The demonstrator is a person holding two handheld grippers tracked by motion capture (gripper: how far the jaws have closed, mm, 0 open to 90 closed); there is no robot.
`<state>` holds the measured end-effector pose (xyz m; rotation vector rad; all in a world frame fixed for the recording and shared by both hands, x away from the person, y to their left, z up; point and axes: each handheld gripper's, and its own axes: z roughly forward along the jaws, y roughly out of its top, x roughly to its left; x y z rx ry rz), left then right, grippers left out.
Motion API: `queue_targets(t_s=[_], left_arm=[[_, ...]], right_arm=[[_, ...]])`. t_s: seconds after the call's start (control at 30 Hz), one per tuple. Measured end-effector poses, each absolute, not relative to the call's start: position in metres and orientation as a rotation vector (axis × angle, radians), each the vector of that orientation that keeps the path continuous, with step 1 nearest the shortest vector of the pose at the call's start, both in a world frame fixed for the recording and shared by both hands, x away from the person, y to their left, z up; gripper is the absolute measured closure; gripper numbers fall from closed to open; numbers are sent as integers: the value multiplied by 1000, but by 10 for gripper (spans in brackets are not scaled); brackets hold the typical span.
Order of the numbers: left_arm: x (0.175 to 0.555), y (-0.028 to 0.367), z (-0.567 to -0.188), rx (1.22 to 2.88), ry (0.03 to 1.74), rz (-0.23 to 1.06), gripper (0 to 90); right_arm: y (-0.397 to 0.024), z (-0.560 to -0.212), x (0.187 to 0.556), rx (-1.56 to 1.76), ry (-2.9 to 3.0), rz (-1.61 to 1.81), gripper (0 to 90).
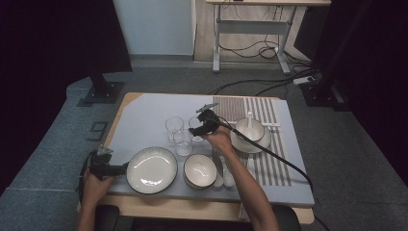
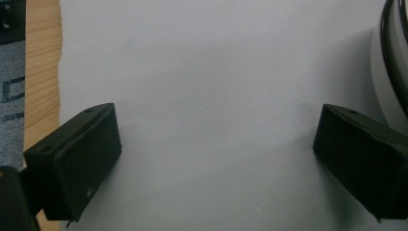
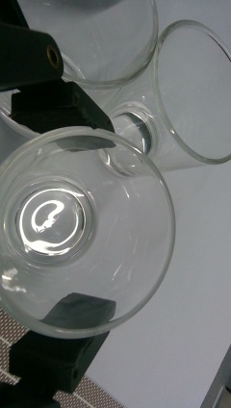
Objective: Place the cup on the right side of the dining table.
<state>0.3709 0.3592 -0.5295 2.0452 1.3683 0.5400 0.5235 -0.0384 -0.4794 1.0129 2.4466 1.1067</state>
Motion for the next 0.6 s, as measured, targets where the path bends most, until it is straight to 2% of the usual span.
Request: queue_targets(t_s=[0.6], left_arm=[[371, 359, -529, 2045, 1369, 540, 24]], right_arm=[[-51, -457, 523, 1045, 2430, 1059, 181]])
